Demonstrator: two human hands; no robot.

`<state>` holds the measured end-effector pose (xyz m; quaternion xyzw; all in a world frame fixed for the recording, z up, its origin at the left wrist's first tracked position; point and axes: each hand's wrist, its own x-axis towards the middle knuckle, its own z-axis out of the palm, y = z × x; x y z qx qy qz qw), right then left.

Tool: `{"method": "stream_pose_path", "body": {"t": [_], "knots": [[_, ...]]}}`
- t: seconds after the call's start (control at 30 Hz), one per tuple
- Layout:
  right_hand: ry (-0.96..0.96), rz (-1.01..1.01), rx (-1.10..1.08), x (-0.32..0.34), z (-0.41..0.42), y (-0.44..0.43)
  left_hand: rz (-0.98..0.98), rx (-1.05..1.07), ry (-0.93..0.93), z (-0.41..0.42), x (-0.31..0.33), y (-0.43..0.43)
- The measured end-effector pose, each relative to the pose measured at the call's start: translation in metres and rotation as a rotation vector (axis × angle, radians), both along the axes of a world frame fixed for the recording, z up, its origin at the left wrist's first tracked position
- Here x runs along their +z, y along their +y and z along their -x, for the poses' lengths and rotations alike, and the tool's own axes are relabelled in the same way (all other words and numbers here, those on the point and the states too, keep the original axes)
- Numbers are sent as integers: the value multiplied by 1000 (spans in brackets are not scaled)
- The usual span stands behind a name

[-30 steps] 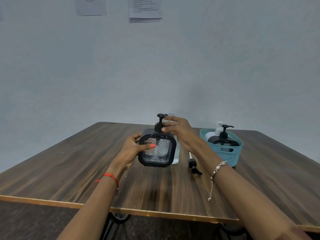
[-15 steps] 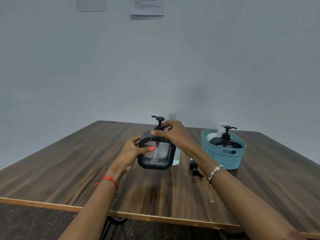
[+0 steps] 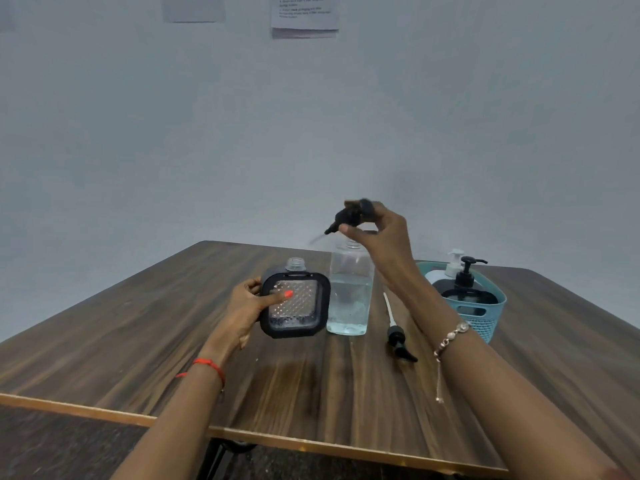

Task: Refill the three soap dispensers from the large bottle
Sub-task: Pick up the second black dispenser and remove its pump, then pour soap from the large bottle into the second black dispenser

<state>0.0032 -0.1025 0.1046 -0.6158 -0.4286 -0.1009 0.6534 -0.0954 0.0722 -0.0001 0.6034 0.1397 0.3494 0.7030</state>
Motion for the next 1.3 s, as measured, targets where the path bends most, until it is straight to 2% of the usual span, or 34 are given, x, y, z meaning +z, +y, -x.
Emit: {"method": "stream_pose_path", "body": {"t": [0.1, 0.2, 0.3, 0.53, 0.7, 0.77, 0.83, 0.93, 1.0, 1.1, 1.2, 1.3], "knots": [[-200, 124, -4, -31, -1, 1, 57, 146, -33, 1, 1, 11], [-571, 406, 22, -82, -8, 7, 98, 222, -80, 1, 2, 20], [-733, 705, 48, -127, -12, 15, 87, 224, -105, -1, 3, 20], [-797, 924, 11, -148, -4, 19, 47, 209, -115, -10, 6, 15], [-767, 965, -12, -149, -10, 17, 40, 199, -98, -15, 5, 15], [-722, 875, -17, -145, -14, 16, 45, 188, -90, -16, 5, 14], [-601, 698, -78, -136, -17, 14, 47, 183, -90, -18, 6, 13], [-318, 299, -271, -115, -26, 13, 43, 175, -90, -20, 7, 12], [-124, 128, -355, -103, -39, 12, 39, 176, -94, -22, 8, 11], [105, 140, -277, -91, -63, 12, 35, 161, -112, -23, 9, 11], [276, 182, -74, -86, -75, 15, 23, 138, -120, -25, 10, 9], [358, 228, 66, -88, -82, 21, 19, 123, -115, -26, 10, 8]]}}
